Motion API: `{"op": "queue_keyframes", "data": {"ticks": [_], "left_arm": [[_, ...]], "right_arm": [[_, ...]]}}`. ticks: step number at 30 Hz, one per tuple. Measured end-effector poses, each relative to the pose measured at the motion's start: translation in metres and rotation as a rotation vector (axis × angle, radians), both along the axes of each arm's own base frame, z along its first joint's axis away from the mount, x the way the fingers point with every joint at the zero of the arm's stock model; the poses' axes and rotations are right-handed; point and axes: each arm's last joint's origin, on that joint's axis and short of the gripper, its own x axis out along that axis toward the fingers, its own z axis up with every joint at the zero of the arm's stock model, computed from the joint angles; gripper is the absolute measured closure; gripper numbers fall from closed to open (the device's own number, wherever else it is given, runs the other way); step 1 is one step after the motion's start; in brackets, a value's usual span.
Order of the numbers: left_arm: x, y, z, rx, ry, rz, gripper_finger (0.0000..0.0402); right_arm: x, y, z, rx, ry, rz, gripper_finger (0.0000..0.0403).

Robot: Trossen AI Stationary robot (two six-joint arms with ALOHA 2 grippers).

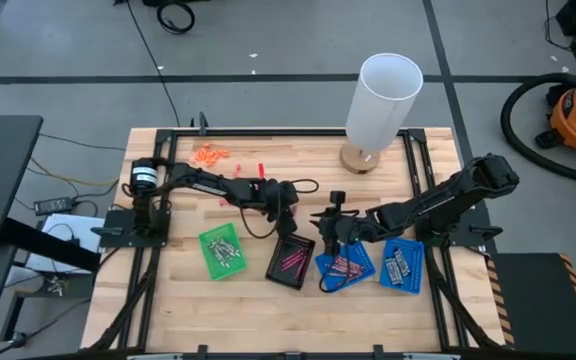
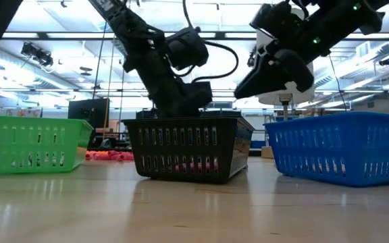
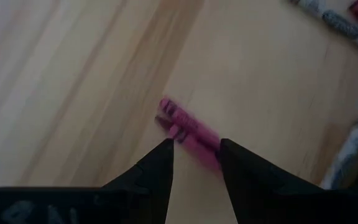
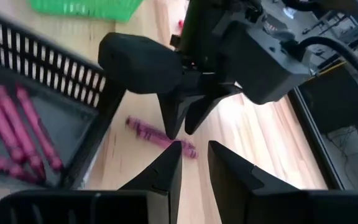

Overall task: Sort crayons
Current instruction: Put the red crayon into the black bin

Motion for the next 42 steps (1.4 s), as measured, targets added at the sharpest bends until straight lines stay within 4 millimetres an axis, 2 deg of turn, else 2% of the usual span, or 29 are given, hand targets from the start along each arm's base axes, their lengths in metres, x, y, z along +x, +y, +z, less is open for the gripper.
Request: {"op": "queue_keyframes", "data": {"ticks": [25,31,42], "left_arm": [[0.000,0.000,-0.003,0.008,-0.016,-0.007,0.0260],[0.005,0.001,-0.013,0.008,-0.013,-0.009,0.0260],[-0.003,0.002,-0.017,0.026,0.076,-0.046,0.0260]], "right_arm": [[0.000,0.001,-0.001,-0.012,-0.001,0.001,0.0316],[0.000,0.001,-0.001,-0.008,-0.001,0.006,0.0316],[0.000,0.002,-0.001,-0.007,-0.004,0.008,0.0316]]}}
